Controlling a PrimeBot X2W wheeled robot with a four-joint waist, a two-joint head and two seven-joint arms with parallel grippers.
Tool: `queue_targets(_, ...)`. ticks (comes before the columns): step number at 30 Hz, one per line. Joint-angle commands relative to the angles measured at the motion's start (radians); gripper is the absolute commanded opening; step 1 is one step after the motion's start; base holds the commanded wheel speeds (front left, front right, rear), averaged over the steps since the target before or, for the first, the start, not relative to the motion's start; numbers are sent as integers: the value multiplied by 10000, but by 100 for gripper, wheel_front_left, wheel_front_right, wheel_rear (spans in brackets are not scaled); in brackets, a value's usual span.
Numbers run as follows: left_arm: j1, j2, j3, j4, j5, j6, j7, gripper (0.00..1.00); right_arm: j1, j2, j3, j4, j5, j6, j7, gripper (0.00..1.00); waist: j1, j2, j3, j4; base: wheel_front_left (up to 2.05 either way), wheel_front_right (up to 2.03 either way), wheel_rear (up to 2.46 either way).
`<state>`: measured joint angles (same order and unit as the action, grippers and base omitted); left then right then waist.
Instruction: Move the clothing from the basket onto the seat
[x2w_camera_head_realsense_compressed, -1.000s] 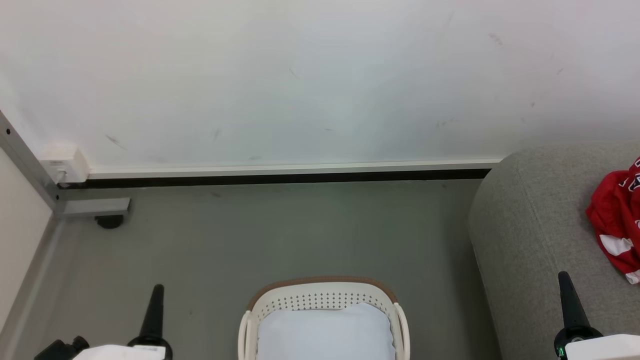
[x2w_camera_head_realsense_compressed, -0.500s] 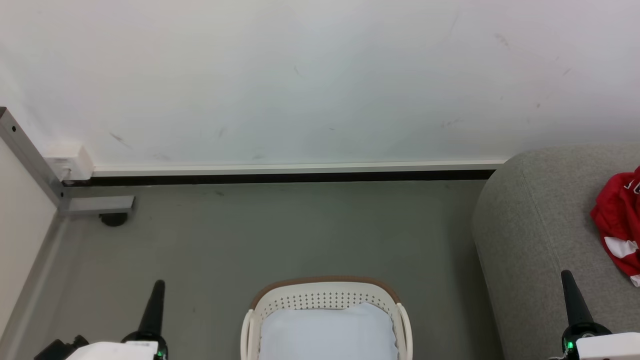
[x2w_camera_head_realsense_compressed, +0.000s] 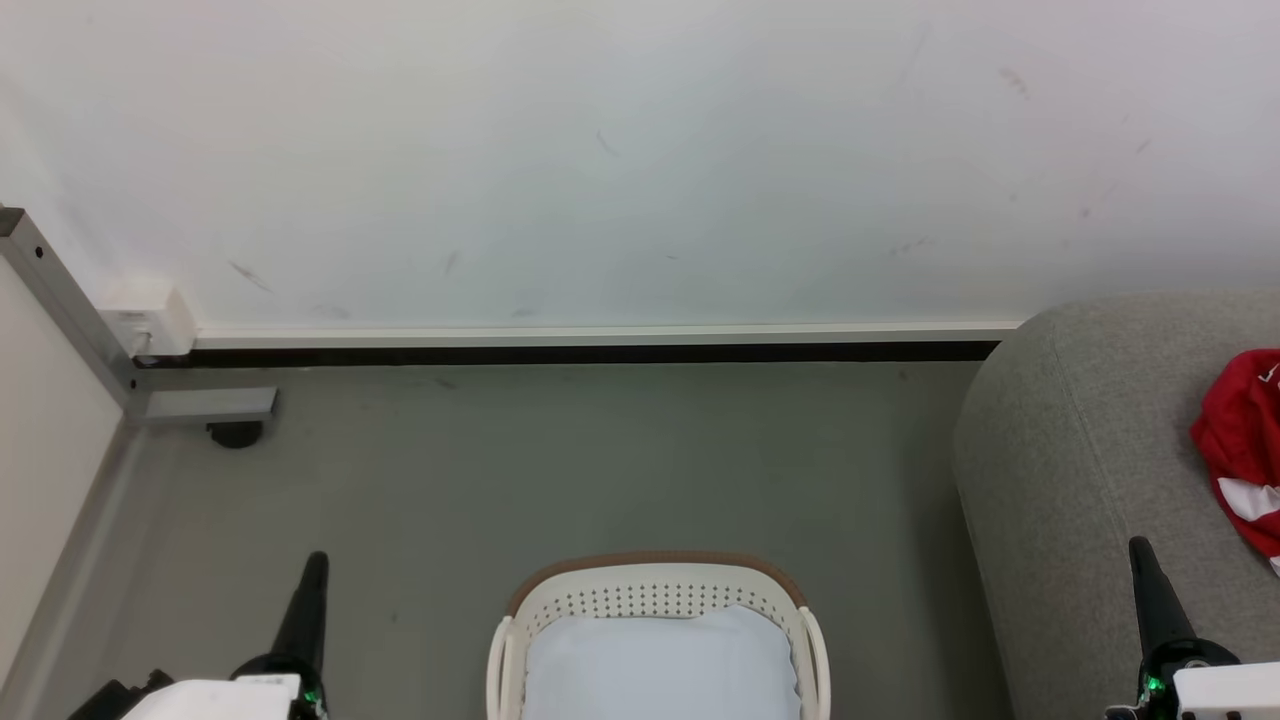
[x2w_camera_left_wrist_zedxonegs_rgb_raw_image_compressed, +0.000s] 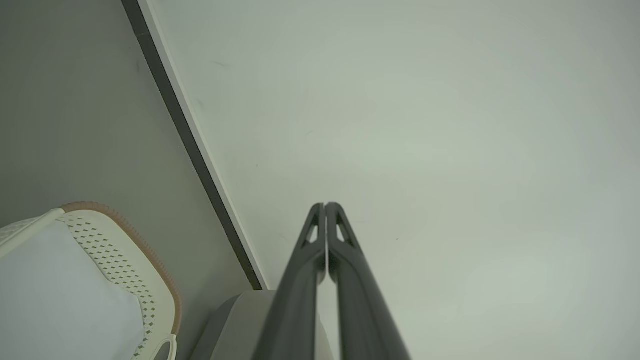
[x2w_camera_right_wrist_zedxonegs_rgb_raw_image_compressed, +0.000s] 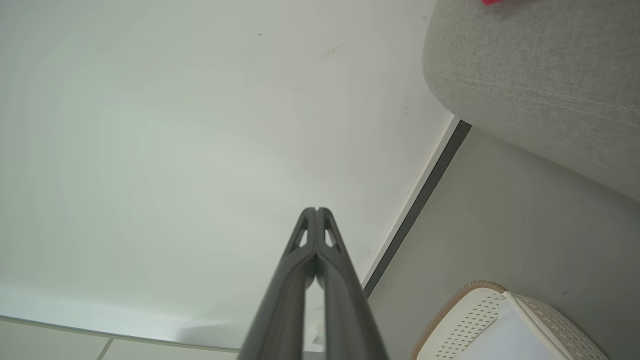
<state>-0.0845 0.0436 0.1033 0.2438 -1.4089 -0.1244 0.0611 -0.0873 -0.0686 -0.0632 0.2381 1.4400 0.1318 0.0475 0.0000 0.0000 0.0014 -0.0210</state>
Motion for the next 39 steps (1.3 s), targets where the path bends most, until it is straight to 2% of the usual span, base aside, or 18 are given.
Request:
queue_targets(1,-148,93,53,-19,-299,-72,90,0,-156,-24,-65,3,237,-16,59,0,0,0,1,13,0,0,0)
queue_targets(27,-290,104,128,25,-2095,-91,558,0,-250,84,-394,72,1859,-21,585,0,0,0,17,206,0,0,0)
queue_targets(39,-287,102,127,26,-2098,-92,571,0,-251,97,-416,75,1832,-21,598,0,0,0,17,210,0,0,0)
